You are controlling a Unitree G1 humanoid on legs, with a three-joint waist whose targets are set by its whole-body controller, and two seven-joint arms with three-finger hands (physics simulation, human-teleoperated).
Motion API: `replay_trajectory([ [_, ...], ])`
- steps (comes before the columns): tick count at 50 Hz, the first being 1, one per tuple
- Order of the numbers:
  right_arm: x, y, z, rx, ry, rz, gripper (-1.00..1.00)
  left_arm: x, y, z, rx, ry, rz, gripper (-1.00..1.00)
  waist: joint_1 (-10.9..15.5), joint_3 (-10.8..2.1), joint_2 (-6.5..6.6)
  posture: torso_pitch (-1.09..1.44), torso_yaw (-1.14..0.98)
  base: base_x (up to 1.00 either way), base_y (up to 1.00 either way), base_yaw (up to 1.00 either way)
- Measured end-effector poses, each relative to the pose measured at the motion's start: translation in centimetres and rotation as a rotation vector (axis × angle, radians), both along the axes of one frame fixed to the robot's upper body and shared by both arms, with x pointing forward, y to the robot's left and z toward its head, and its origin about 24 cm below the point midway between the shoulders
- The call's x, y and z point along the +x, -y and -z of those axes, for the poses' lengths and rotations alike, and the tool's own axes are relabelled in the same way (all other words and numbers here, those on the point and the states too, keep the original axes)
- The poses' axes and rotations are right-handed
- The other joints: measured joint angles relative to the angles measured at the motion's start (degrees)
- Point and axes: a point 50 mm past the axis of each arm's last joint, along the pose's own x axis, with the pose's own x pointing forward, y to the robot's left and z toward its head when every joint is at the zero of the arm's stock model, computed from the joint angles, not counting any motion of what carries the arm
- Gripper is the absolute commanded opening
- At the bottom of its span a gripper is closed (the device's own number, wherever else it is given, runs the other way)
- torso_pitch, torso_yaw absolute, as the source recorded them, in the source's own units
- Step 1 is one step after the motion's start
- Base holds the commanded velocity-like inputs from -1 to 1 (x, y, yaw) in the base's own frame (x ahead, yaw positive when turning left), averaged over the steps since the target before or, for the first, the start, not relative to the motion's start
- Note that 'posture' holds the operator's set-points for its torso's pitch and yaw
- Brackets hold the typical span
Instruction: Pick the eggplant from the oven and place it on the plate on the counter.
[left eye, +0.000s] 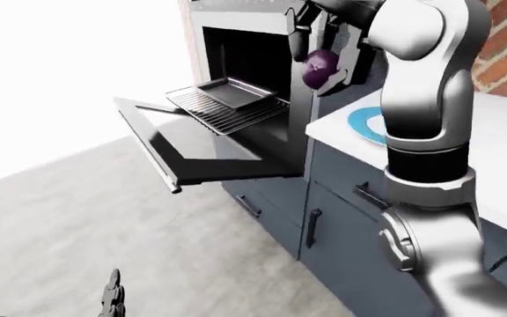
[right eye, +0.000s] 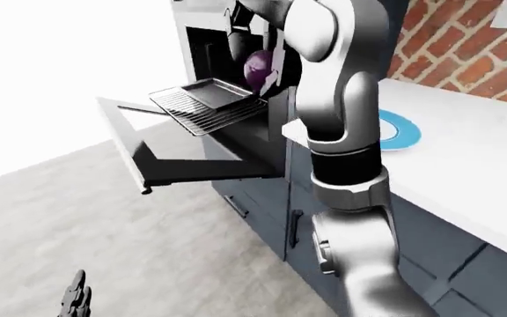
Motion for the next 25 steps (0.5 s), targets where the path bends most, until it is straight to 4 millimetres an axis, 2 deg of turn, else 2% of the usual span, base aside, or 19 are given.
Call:
replay_trajectory([
  [4,-0.2,1.5,-0.2,0.04,0.001,0.042,-0.97,0.3,1.0,0.4,-0.018,-0.005,0.035,1.0,-1.6,-0.06,1.77,-0.3,0.0,0.0,0.0,-1.0],
  [6,-0.3,1.5,-0.2,0.046,0.006,0.038,-0.97,0.5,1.0,0.3,-0.016,-0.001,0.044,1.0,-1.5,0.65,3.21,-0.3,0.0,0.0,0.0,-0.96],
  [10,-0.9,1.6,-0.5,0.045,0.019,0.024,-0.97,0.8,0.5,-0.3,0.0,0.026,0.032,1.0,-0.2,2.52,5.95,-0.3,0.0,0.0,0.0,-0.77],
  [11,-0.9,1.7,-0.6,0.047,0.021,0.028,-0.98,0.9,0.4,-0.3,0.002,0.031,0.029,1.0,0.5,2.67,6.78,-0.3,0.0,0.0,0.0,0.0],
  [13,-0.8,1.9,-0.7,0.046,0.034,0.038,-0.97,1.0,0.3,-0.5,0.007,0.04,0.029,1.0,2.0,1.85,8.32,-0.3,0.0,0.0,0.0,0.0],
  [16,-0.4,1.2,0.4,0.02,0.015,0.019,-0.98,0.4,-0.2,-0.4,0.01,0.026,0.001,1.0,2.1,1.04,6.26,-0.3,0.0,0.0,0.0,0.0],
  [20,-0.1,0.6,0.6,0.006,0.0,0.003,-1.0,-0.3,-0.1,0.2,-0.003,0.0,-0.014,1.0,2.5,-0.9,3.34,-0.3,0.0,0.0,0.0,0.0],
  [22,-0.1,0.6,0.7,0.008,0.001,0.0,-1.0,-0.5,0.3,0.7,-0.018,-0.017,-0.005,1.0,2.5,-1.58,2.87,-0.3,0.0,0.05,0.0,0.0],
  [23,-0.1,0.7,0.8,0.008,0.0,0.001,-1.0,-0.6,0.5,0.8,-0.022,-0.023,0.003,1.0,2.6,-1.3,2.39,-0.3,0.0,0.23,0.0,0.0],
  [25,-0.2,0.7,0.6,0.01,0.0,0.001,-1.0,-0.7,0.4,0.8,-0.018,-0.021,0.011,1.0,3.0,0.06,1.14,-0.3,0.0,0.35,-0.06,0.0],
])
